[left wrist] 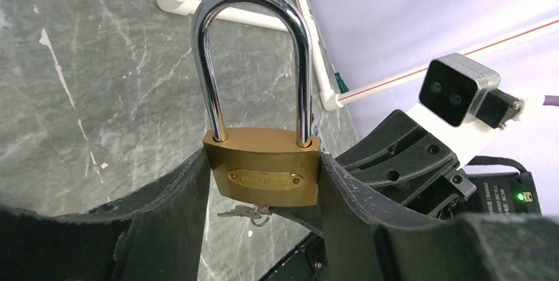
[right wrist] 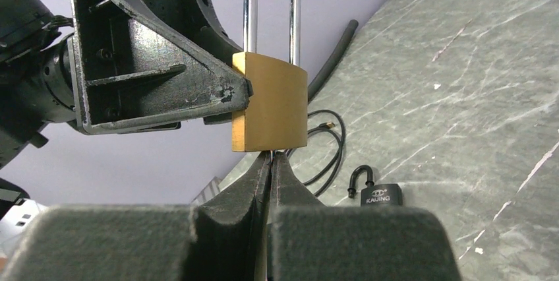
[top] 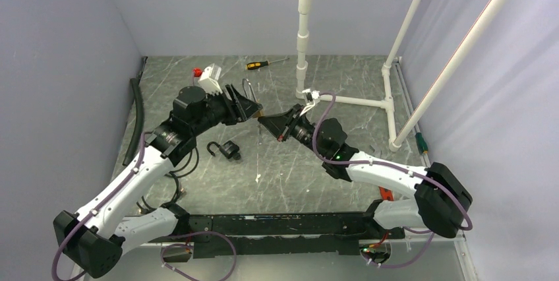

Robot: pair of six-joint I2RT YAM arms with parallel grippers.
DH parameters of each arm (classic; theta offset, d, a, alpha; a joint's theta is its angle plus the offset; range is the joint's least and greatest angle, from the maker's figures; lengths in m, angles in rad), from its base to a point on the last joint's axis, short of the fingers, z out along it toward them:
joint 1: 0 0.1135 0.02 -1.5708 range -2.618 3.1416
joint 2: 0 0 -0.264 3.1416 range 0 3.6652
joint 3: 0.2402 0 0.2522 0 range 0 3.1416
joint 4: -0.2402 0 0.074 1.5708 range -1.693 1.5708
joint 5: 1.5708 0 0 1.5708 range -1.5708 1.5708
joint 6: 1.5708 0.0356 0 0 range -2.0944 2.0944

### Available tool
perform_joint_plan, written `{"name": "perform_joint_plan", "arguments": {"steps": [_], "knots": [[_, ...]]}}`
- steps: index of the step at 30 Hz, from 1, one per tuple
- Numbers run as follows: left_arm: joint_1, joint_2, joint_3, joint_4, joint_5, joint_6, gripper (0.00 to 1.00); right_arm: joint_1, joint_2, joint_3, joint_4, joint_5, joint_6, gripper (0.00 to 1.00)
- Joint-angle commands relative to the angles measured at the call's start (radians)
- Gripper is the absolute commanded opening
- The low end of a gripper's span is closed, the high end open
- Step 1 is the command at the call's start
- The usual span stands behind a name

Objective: Unlock with the key

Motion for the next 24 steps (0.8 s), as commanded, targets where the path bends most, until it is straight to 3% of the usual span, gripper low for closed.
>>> {"name": "perform_joint_plan", "arguments": {"steps": [1, 24], "knots": [[-0.011, -0.057, -0.029, 0.117, 0.148, -0.026, 0.00, -0.011, -0.051, 0.003, 0.124, 0.022, 0.022, 0.00], [-0.011, -0.103, -0.096, 0.246, 0.355, -0.013, 0.00, -0.019, -0.075, -0.027, 0.286, -0.112, 0.059, 0.00]]}}
